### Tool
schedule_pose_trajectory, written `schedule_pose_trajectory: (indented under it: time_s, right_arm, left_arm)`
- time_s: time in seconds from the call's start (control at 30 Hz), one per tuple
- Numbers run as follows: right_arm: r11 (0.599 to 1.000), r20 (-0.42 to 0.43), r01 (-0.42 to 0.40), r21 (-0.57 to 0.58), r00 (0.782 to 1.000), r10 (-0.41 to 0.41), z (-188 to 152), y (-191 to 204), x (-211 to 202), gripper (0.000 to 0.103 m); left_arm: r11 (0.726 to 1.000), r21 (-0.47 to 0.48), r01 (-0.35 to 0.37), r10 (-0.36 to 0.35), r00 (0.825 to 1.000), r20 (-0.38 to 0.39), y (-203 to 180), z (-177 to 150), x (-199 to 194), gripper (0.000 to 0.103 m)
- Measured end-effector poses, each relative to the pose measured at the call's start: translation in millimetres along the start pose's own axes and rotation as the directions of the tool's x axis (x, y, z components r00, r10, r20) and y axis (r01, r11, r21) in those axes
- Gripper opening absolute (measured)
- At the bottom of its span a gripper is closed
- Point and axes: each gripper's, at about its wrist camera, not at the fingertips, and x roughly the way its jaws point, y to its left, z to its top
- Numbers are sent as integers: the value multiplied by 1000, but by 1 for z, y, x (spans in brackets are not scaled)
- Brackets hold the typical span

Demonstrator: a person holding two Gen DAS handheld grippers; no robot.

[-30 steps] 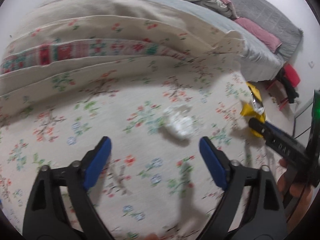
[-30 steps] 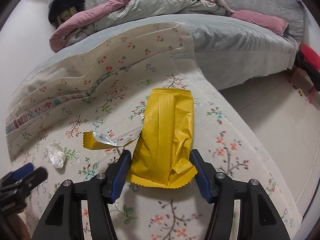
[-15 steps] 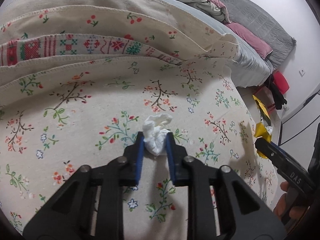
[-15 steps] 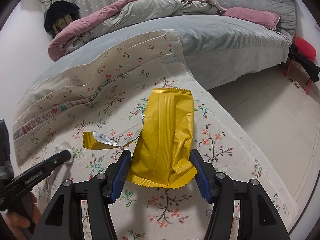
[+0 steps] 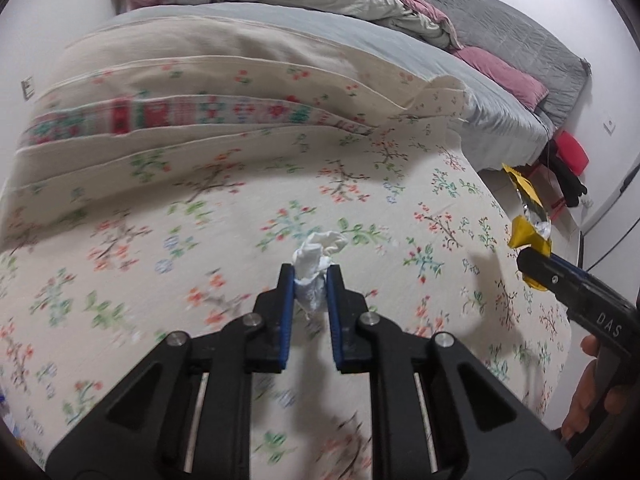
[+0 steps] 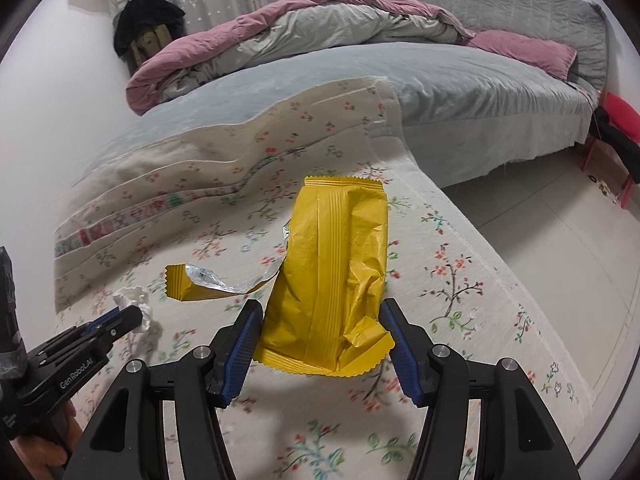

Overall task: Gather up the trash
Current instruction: 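Grasp the white crumpled tissue with the left gripper while the right lifts the yellow wrapper, then carry the tissue over the wastebasket and open the left gripper while the right carries the wrapper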

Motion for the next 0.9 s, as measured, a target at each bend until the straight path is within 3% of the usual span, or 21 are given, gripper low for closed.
schedule_pose_trajectory:
  time_s: [0.9]
  right_arm:
    - [977,-37,-141,-158,990,137,-54,88,-39,61]
  left_arm:
    - [988,-109,-108,118,989,90,57,-65,-101,17]
